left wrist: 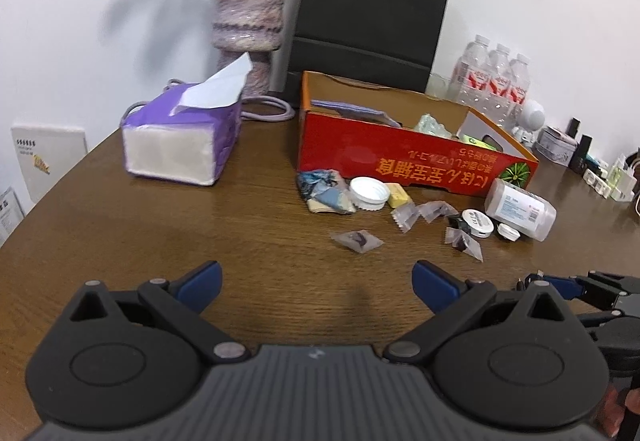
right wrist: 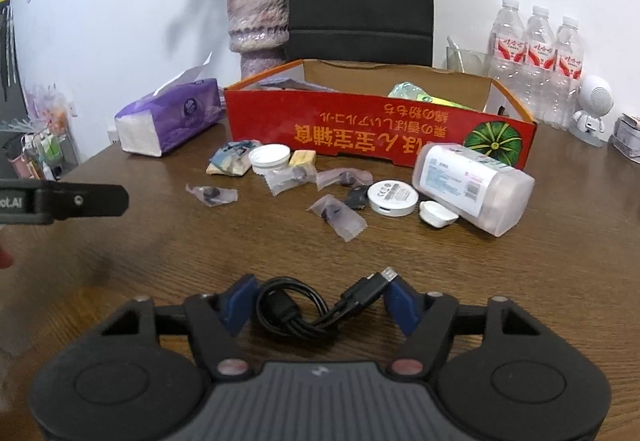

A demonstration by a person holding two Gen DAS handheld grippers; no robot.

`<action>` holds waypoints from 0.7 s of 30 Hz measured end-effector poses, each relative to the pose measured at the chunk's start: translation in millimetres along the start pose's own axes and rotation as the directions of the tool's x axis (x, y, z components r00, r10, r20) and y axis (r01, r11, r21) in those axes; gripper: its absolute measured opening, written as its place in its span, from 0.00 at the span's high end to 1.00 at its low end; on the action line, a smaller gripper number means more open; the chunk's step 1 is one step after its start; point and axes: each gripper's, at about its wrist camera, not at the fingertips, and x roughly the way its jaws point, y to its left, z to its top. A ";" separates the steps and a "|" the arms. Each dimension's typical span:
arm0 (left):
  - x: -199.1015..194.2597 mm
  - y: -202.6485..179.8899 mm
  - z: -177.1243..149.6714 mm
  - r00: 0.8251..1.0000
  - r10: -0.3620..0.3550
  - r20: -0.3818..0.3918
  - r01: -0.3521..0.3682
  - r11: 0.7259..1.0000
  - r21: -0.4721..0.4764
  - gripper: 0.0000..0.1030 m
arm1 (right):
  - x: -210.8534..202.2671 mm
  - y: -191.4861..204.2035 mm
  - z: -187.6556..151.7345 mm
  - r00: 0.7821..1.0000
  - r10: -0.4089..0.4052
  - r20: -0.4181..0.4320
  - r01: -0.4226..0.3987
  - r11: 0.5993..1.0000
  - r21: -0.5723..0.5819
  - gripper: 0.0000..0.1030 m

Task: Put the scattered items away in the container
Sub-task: 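Grasp the black cable with the right tool while the left reaches a small packet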

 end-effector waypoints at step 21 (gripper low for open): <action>85.3 -36.3 19.2 0.995 -0.042 -0.088 0.062 0.969 0.238 0.83 | 9.2 -28.6 23.2 0.996 -0.026 0.083 0.022 0.999 0.049 0.38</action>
